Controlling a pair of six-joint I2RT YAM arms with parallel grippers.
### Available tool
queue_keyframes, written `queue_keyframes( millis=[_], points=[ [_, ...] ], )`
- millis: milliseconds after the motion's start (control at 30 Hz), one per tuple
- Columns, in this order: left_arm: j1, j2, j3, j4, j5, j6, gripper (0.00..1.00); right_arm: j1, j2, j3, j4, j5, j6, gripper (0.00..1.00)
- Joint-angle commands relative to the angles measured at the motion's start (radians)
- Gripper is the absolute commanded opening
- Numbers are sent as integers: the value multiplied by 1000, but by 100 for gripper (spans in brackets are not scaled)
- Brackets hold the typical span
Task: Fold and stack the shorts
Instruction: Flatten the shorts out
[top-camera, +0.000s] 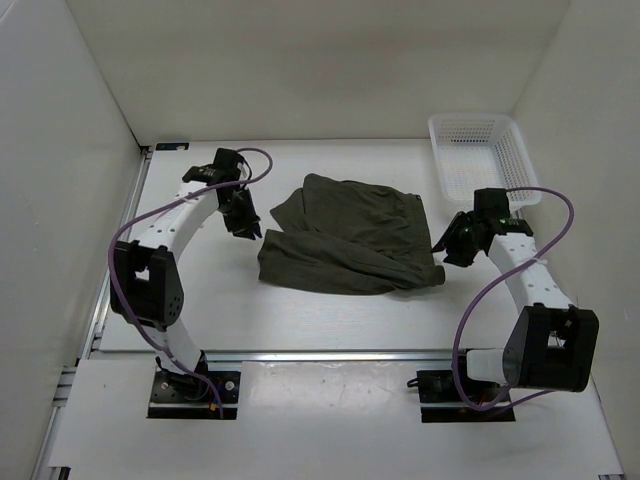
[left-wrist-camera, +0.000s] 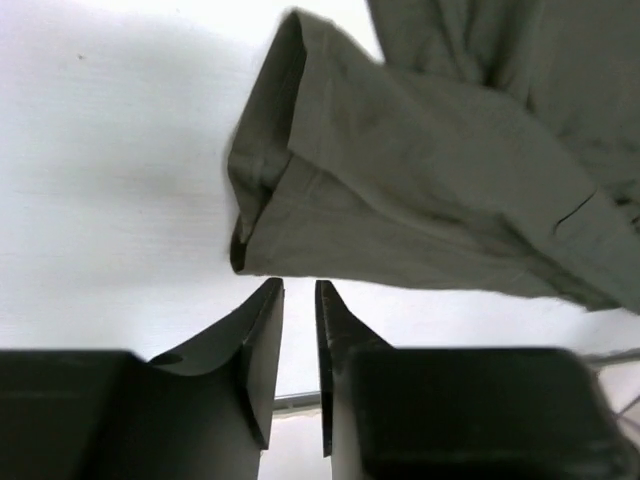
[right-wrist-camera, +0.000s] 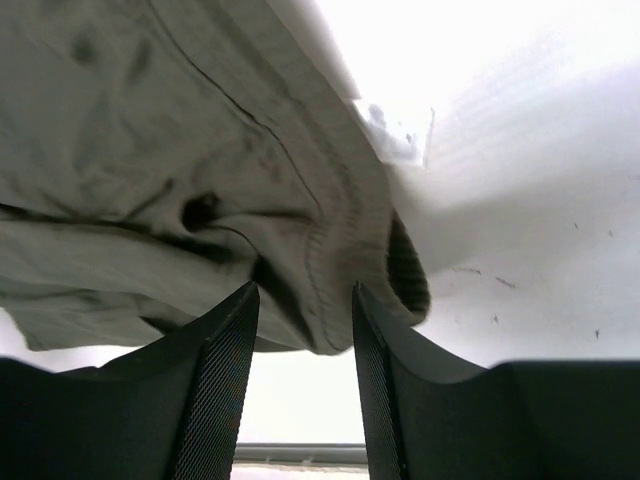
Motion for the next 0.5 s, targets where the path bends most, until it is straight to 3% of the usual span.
queue_keyframes(
  millis=[0, 67, 167, 367, 400, 467],
  points=[
    [-27, -15, -47, 34, 57, 10, 30, -3, -42, -55, 2, 9, -19, 47],
    [-39, 13, -58, 34, 67, 10, 40, -3, -53, -65, 2, 8, -10, 47],
    [-78, 71, -49, 45, 79, 1, 66, -3, -62, -76, 2, 8, -10, 47],
    [-124, 179, 11, 56, -69, -19, 70, -3, -62, -76, 2, 8, -10, 47],
    [-124, 188, 11, 56, -83, -29, 77, -3, -62, -76, -8, 8, -10, 47],
    [-124, 188, 11, 56, -105, -29, 80, -3, -71, -76, -9, 8, -10, 47]
  ],
)
